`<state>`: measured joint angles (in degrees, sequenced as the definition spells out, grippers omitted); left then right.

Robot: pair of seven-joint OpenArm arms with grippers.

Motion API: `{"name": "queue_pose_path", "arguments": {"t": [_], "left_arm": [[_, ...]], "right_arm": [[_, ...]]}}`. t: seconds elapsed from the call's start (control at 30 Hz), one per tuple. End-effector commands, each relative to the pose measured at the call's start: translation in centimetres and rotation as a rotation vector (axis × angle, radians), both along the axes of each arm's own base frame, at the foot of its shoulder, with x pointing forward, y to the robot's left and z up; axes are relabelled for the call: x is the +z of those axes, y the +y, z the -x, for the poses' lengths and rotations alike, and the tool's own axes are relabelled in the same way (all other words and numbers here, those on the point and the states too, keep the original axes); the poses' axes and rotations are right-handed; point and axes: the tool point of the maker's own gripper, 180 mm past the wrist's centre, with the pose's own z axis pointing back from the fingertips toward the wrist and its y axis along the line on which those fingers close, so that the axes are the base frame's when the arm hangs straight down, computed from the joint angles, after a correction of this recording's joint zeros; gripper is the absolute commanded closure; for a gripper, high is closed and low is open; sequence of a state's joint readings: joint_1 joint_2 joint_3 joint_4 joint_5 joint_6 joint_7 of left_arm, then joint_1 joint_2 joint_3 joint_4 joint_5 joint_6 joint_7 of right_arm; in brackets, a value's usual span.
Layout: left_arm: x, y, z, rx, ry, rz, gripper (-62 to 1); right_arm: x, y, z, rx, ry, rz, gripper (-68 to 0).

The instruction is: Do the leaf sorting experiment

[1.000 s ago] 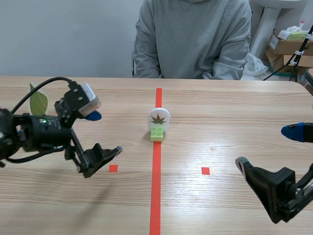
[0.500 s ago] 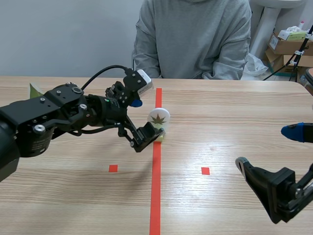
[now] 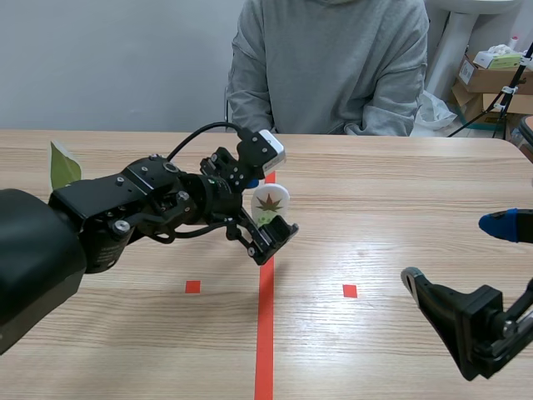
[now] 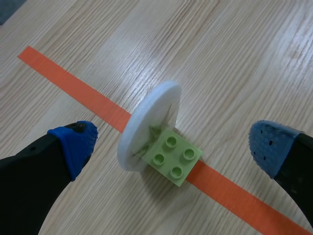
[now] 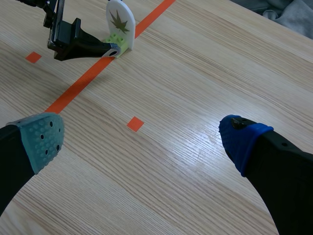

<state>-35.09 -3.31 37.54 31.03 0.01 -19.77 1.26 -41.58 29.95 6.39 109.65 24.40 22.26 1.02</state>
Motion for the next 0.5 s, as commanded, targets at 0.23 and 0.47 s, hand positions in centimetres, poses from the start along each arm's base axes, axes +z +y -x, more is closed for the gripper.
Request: {"name": "queue_pose_path", "arguments": {"t": [0.23,0.47], "left_arm": [[1.67,-0.49,-1.15,0.012,-0.046,0.026,-49.5],[1.95,-1.0,-1.11,0.007,-0.052,0.042,-34.4]], "right_arm": [[1.18,0.04,-0.65,-0.001,-0.044,-0.009,-66.7],[1.18,0.04,-0.65,-0.001,-0.044,-0.009,-66.7]]}}
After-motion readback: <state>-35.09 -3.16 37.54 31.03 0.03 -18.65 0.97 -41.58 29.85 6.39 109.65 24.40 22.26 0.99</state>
